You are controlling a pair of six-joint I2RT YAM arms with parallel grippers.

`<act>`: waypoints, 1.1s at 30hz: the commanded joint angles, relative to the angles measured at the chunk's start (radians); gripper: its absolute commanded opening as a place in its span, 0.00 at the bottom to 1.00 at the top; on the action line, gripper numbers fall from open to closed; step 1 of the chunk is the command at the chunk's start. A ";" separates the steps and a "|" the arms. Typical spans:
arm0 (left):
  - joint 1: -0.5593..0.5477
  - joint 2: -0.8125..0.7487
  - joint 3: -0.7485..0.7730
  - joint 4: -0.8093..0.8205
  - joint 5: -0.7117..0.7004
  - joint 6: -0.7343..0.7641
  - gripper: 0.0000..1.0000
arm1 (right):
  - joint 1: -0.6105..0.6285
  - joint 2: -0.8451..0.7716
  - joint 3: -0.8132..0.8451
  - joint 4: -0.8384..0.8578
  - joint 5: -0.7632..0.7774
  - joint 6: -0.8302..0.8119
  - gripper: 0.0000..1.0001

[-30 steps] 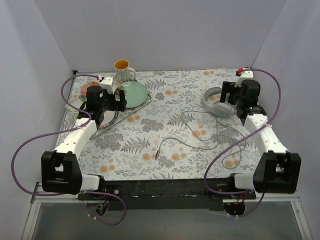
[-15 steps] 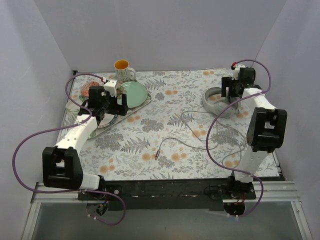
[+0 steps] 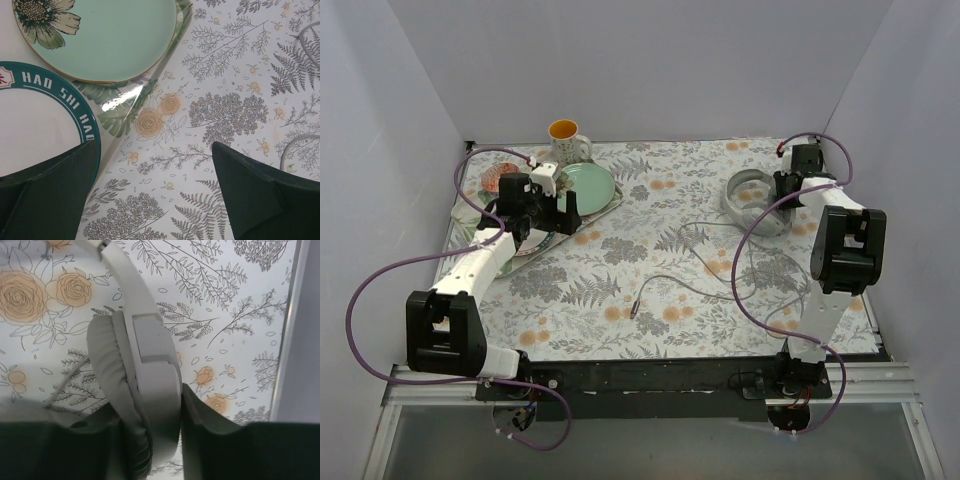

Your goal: Wrap the headphones

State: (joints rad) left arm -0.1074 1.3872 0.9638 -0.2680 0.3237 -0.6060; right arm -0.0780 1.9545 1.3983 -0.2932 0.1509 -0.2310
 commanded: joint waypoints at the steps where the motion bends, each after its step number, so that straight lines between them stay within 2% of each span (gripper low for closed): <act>1: 0.003 -0.007 0.024 -0.025 0.020 0.018 0.96 | 0.062 -0.049 0.014 -0.026 0.042 -0.053 0.11; 3: 0.003 -0.008 0.035 -0.033 0.025 0.026 0.91 | 0.113 -0.100 0.013 -0.034 0.074 -0.085 0.01; 6: 0.003 -0.008 0.062 -0.082 0.038 0.038 0.86 | 0.220 -0.208 -0.008 0.001 0.125 -0.108 0.01; 9: 0.003 -0.010 0.119 -0.137 0.043 0.055 0.85 | 0.409 -0.322 -0.048 0.064 0.171 -0.134 0.01; 11: 0.002 -0.013 0.165 -0.161 0.046 0.058 0.86 | 0.489 -0.371 -0.041 0.069 0.225 -0.128 0.01; 15: -0.003 -0.023 0.230 -0.212 0.089 0.035 0.88 | 0.699 -0.371 0.016 0.066 0.308 -0.080 0.01; 18: -0.012 -0.037 0.266 -0.229 0.113 0.015 0.90 | 0.800 -0.319 0.095 0.039 0.342 -0.031 0.01; 25: -0.029 -0.056 0.259 -0.238 0.152 0.009 0.90 | 0.883 -0.161 0.303 -0.070 0.247 0.087 0.01; 33: -0.080 -0.042 0.202 -0.177 0.060 0.035 0.89 | 0.949 -0.123 0.352 -0.081 0.220 0.117 0.01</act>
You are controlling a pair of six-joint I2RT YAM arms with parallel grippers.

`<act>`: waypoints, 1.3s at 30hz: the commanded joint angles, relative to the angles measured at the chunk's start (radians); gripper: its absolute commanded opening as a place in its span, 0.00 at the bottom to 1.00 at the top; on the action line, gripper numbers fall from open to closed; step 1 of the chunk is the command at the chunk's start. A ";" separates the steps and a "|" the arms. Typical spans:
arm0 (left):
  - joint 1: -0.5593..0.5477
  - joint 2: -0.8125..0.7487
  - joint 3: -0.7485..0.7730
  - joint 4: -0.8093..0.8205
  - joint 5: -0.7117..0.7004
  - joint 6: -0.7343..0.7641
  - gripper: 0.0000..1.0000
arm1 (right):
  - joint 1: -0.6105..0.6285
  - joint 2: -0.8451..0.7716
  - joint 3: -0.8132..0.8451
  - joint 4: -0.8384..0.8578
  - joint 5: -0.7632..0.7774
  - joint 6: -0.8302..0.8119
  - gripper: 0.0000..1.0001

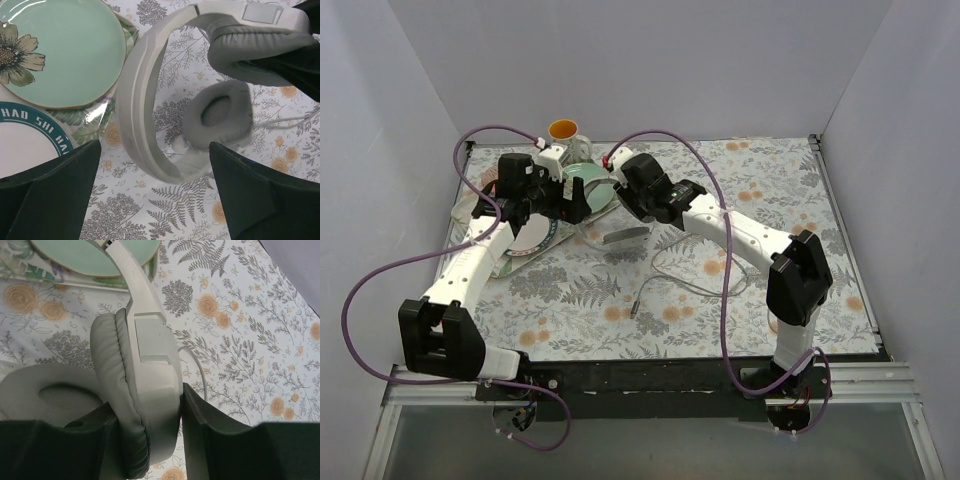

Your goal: Wrap the headphones

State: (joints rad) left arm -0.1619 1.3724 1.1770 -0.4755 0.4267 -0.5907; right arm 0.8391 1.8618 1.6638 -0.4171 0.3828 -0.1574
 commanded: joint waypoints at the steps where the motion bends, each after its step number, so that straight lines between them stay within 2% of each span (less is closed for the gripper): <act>1: -0.033 -0.027 -0.011 0.040 -0.102 0.035 0.88 | 0.035 -0.038 0.086 0.043 -0.013 0.047 0.01; 4: -0.051 -0.029 -0.040 0.101 -0.256 0.063 0.84 | 0.040 -0.068 0.064 0.061 -0.045 0.059 0.01; 6: -0.071 -0.019 -0.053 0.130 -0.292 0.086 0.83 | 0.041 -0.085 0.031 0.081 -0.073 0.064 0.01; 9: -0.117 -0.018 -0.082 0.155 -0.380 0.121 0.76 | 0.041 -0.108 0.007 0.106 -0.091 0.067 0.01; 12: -0.128 -0.025 -0.089 0.152 -0.411 0.135 0.67 | 0.041 -0.118 -0.004 0.107 -0.068 0.061 0.01; 16: -0.130 -0.021 -0.089 0.104 -0.413 0.152 0.65 | 0.041 -0.144 -0.018 0.127 -0.064 0.053 0.01; 21: -0.130 -0.030 -0.076 0.071 -0.414 0.141 0.44 | 0.040 -0.145 -0.016 0.136 -0.039 0.035 0.01; 23: -0.130 -0.032 -0.059 0.058 -0.413 0.140 0.42 | 0.038 -0.136 -0.009 0.127 -0.022 0.027 0.01; 27: -0.128 -0.030 -0.037 0.032 -0.404 0.138 0.10 | 0.032 -0.128 -0.007 0.132 -0.044 0.012 0.01; 28: -0.130 -0.030 -0.033 0.028 -0.387 0.137 0.09 | 0.032 -0.128 -0.007 0.138 -0.057 -0.004 0.01; 29: -0.128 -0.029 -0.024 0.020 -0.375 0.128 0.08 | 0.032 -0.130 -0.013 0.144 -0.073 -0.019 0.08; 30: -0.128 -0.029 -0.019 0.006 -0.361 0.118 0.07 | 0.032 -0.130 -0.019 0.153 -0.091 -0.033 0.20; 31: -0.130 -0.027 -0.011 0.000 -0.352 0.111 0.07 | 0.032 -0.142 -0.030 0.164 -0.120 -0.047 0.48; 32: -0.128 -0.026 0.001 -0.005 -0.324 0.085 0.07 | 0.032 -0.151 -0.041 0.194 -0.134 -0.074 0.60; 33: -0.117 -0.018 0.007 -0.011 -0.312 0.072 0.06 | 0.032 -0.164 -0.077 0.211 -0.145 -0.085 0.87; 35: -0.093 -0.004 0.041 -0.018 -0.252 0.042 0.06 | 0.032 -0.219 -0.122 0.271 -0.171 -0.125 0.98; 39: 0.013 0.053 0.117 -0.063 -0.169 -0.032 0.06 | 0.031 -0.366 -0.289 0.390 -0.280 -0.181 0.99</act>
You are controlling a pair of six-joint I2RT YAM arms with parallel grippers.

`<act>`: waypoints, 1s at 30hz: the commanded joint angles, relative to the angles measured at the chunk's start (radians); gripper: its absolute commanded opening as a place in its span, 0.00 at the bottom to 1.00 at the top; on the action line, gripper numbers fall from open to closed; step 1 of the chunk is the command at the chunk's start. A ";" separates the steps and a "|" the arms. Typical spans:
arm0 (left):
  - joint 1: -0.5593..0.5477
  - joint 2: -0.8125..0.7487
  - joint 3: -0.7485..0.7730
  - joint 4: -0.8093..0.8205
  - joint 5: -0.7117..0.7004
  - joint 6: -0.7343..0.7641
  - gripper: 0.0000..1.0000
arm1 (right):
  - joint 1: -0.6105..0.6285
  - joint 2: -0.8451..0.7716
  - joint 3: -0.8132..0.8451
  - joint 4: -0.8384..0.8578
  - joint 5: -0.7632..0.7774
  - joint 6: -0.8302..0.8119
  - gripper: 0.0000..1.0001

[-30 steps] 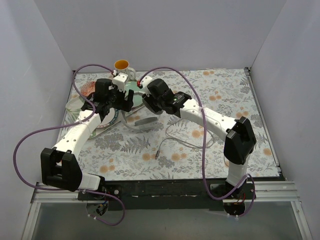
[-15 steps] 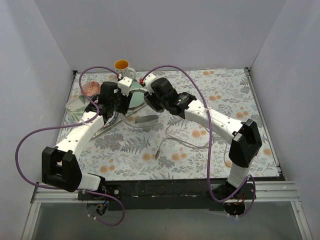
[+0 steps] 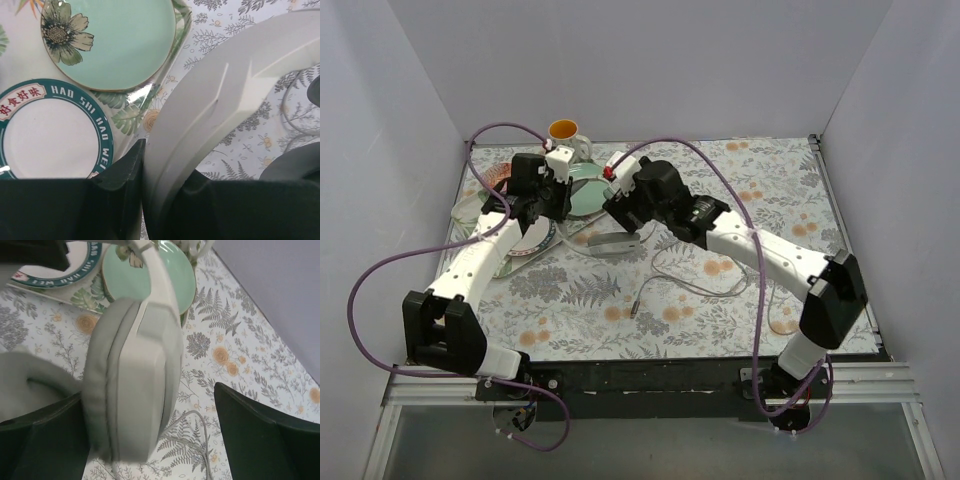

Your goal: Wrap the headphones

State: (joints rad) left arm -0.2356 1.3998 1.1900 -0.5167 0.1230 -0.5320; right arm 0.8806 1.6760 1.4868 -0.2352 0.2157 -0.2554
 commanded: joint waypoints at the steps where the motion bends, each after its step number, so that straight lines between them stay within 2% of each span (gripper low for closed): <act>1: 0.094 0.025 0.112 -0.020 0.138 -0.094 0.05 | -0.012 -0.255 -0.150 0.226 -0.181 -0.093 0.98; 6: 0.134 0.022 0.175 -0.032 0.214 -0.135 0.06 | -0.034 -0.475 -0.413 0.504 -0.355 -0.133 0.98; 7: 0.140 0.016 0.206 -0.039 0.230 -0.152 0.05 | -0.041 -0.517 -0.483 0.526 -0.360 -0.131 0.99; 10: 0.148 -0.005 0.261 -0.058 0.259 -0.171 0.05 | -0.104 -0.548 -0.560 0.557 -0.349 -0.133 0.98; 14: 0.150 -0.039 0.345 -0.129 0.285 -0.180 0.05 | -0.302 -0.539 -0.695 0.631 -0.444 -0.071 0.97; 18: 0.150 -0.041 0.411 -0.201 0.332 -0.189 0.05 | -0.344 -0.484 -0.723 0.648 -0.417 -0.102 0.95; 20: 0.150 -0.047 0.431 -0.219 0.351 -0.197 0.05 | -0.344 -0.441 -0.715 0.649 -0.452 -0.096 0.95; 25: 0.150 -0.058 0.461 -0.230 0.348 -0.215 0.06 | -0.344 -0.354 -0.692 0.689 -0.587 -0.018 0.90; 30: 0.151 -0.074 0.488 -0.240 0.368 -0.224 0.06 | -0.344 -0.253 -0.686 0.760 -0.575 0.047 0.88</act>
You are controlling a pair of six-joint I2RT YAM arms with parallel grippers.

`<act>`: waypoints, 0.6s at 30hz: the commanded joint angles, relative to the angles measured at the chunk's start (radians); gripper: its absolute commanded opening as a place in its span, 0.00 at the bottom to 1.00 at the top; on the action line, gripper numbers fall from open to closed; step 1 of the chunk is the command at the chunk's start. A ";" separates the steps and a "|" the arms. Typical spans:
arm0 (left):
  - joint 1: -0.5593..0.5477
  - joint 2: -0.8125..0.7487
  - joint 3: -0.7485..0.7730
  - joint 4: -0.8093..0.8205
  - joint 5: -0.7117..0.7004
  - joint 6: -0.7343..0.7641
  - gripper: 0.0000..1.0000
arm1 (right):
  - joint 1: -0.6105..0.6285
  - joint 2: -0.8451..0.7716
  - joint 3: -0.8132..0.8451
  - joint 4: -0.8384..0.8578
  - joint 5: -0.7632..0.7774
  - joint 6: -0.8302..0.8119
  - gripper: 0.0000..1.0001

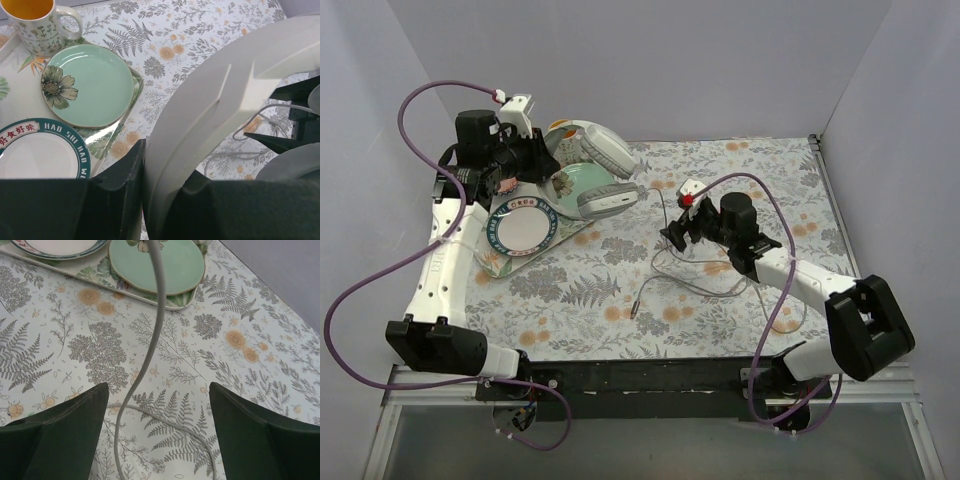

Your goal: Wrap the headphones

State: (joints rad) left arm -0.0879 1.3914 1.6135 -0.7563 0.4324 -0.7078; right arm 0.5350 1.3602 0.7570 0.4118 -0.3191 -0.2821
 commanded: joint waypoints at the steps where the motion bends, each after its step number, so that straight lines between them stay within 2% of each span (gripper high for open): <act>1: 0.002 -0.069 0.071 -0.003 0.069 -0.051 0.06 | 0.002 0.080 0.054 0.130 -0.037 0.101 0.88; 5: 0.002 -0.072 0.074 -0.012 0.097 -0.059 0.06 | 0.002 0.175 0.096 0.170 -0.035 0.182 0.80; 8: 0.004 -0.075 0.074 -0.020 0.120 -0.062 0.06 | 0.002 0.235 0.128 0.177 0.006 0.210 0.61; 9: 0.002 -0.074 0.074 -0.021 0.123 -0.062 0.06 | 0.002 0.249 0.131 0.182 0.037 0.213 0.40; 11: 0.002 -0.077 0.062 -0.023 0.115 -0.047 0.06 | -0.003 0.246 0.131 0.183 0.077 0.219 0.19; 12: 0.002 -0.078 0.050 -0.021 0.100 -0.038 0.06 | -0.004 0.226 0.127 0.177 0.119 0.218 0.03; 15: 0.004 -0.078 -0.019 0.011 -0.001 0.013 0.06 | -0.006 0.145 0.113 0.104 0.252 0.169 0.01; 16: 0.002 -0.078 -0.041 0.024 -0.032 0.030 0.06 | -0.006 0.122 0.116 0.060 0.299 0.143 0.01; 17: 0.004 -0.074 -0.068 0.058 -0.122 0.048 0.06 | 0.000 0.096 0.125 0.015 0.348 0.120 0.01; 18: 0.002 -0.072 -0.119 0.080 -0.162 0.077 0.06 | 0.008 0.045 0.148 -0.083 0.447 0.057 0.01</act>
State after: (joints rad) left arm -0.0879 1.3510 1.5894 -0.7685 0.4393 -0.6941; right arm 0.5358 1.5646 0.8417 0.4786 -0.1486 -0.1078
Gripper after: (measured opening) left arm 0.171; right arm 0.058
